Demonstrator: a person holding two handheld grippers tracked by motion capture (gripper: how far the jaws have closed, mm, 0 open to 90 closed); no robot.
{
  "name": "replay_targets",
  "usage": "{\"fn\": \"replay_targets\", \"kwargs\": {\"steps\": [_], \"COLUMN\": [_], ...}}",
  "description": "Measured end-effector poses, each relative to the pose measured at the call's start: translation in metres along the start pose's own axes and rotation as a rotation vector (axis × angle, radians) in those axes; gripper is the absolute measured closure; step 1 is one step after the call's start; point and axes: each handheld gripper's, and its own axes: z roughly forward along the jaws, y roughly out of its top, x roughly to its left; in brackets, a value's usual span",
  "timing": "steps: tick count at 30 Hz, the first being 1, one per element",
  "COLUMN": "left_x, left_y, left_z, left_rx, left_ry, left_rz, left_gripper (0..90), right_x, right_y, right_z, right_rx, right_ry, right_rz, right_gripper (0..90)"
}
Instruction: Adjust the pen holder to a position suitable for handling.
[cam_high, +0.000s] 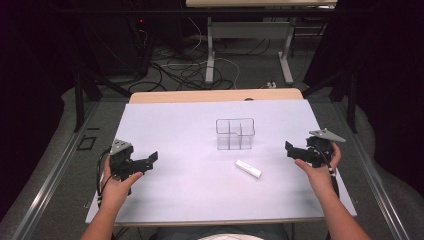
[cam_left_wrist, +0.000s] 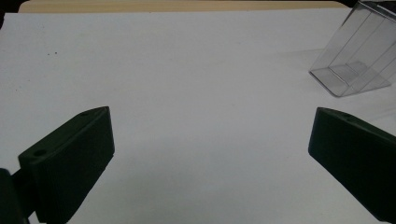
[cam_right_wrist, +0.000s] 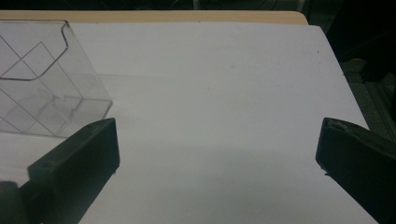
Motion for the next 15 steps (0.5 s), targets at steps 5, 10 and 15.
{"fn": "replay_targets", "kwargs": {"steps": [5, 10, 15], "left_x": [-0.002, -0.009, -0.014], "left_y": [0.002, 0.004, 0.003], "left_z": [-0.002, -0.002, -0.003], "left_rx": [-0.020, -0.041, -0.052], "left_ry": [0.014, 0.023, 0.022], "left_rz": [0.007, 0.034, 0.048], "left_gripper": [1.0, 1.1, 1.1], "right_x": [0.006, 0.013, 0.021], "right_y": [0.000, 0.002, 0.007], "right_z": [0.002, 0.005, 0.009], "right_rx": [0.007, 0.009, 0.033], "right_ry": [0.054, 0.065, 0.101], "right_rz": [0.039, 0.012, 0.009], "right_gripper": [0.0, 0.0, 0.0]}}
